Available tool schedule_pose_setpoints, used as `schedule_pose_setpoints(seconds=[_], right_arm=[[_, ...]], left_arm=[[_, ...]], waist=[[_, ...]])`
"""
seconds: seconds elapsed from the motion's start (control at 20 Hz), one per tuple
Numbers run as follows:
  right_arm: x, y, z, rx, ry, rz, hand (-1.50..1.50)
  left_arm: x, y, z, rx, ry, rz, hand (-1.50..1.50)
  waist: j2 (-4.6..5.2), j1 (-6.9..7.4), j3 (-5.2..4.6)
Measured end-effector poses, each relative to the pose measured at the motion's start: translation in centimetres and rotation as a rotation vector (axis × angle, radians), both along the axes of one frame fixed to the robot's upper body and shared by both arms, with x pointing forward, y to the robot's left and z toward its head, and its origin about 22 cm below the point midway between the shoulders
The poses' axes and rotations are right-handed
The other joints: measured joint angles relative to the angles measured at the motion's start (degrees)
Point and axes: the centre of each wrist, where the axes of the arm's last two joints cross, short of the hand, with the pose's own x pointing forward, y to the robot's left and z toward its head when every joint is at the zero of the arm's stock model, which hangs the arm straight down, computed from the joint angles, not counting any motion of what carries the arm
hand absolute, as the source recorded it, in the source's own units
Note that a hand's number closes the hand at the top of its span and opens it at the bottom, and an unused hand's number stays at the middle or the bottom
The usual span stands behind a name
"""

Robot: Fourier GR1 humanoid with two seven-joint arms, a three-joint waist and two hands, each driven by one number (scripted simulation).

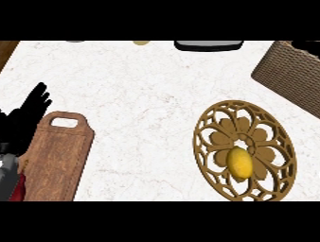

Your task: Pick the lemon from the placemat and place it in the basket

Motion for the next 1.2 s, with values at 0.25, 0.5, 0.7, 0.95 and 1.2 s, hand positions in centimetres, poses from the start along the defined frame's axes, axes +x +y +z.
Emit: schedule_pose_setpoints(seconds=[0.25, 0.5, 0.7, 0.95, 1.2], right_arm=[[-2.5, -2.6, 0.5, 0.072, 0.044, 0.026, -1.5], [-5.2, -4.5, -1.4, 0.122, 0.01, -0.003, -1.5], [-6.1, -5.0, -4.2, 0.14, 0.008, -0.023, -1.5], [-6.5, -4.8, -8.8, 0.173, -0.024, -0.043, -1.5], [-5.6, -3.7, -13.2, 0.211, -0.064, -0.058, -1.5]], left_arm=[[0.1, -0.2, -0.1, 0.001, 0.002, 0.005, 0.0], [0.0, 0.3, -0.6, 0.003, -0.002, 0.001, 0.0], [0.3, 0.2, -0.4, -0.003, 0.001, -0.012, 0.0], [0.7, -0.1, -0.1, -0.005, -0.007, -0.016, 0.0], [0.9, -0.5, -0.3, -0.001, -0.002, -0.022, 0.0]], waist=[[0.1, -0.19, 0.08], [0.24, -0.13, 0.14], [0.38, 0.37, 0.15], [0.51, 0.76, 0.19], [0.55, 1.05, 0.19]])
